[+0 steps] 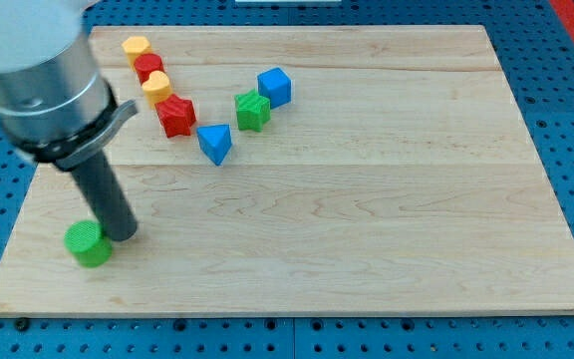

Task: Move the green star to the right side of the green circle

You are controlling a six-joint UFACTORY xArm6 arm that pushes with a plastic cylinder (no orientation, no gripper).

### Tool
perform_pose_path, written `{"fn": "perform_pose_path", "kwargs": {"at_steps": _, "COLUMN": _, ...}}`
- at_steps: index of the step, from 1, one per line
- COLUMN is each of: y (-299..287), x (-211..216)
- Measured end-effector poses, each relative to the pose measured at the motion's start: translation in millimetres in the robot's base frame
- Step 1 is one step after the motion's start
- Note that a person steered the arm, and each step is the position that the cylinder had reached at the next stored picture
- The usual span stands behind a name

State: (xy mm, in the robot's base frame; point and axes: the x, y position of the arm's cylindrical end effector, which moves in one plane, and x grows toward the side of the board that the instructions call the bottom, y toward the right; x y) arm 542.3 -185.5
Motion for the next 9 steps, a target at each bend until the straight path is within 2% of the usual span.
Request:
{"fn": "perform_pose_path", "kwargs": {"at_steps": 3, "y": -0.5, "x": -2.2}}
{"fn": "perform_pose_path", "kwargs": {"at_steps": 4, "y": 73.1, "x": -44.7}}
{"fn": "perform_pose_path", "kwargs": {"at_steps": 5, "y": 176.3, "x": -82.4}}
{"fn": "perform_pose_path", "kwargs": {"at_steps": 6, "y": 213.3, "x": -108.0}}
{"fn": "perform_pose_path", "kwargs": {"at_steps": 7, "y": 212.4, "x": -155.7}}
{"fn": "perform_pose_path", "kwargs": {"at_steps": 9, "y": 172.7, "x": -207.1}}
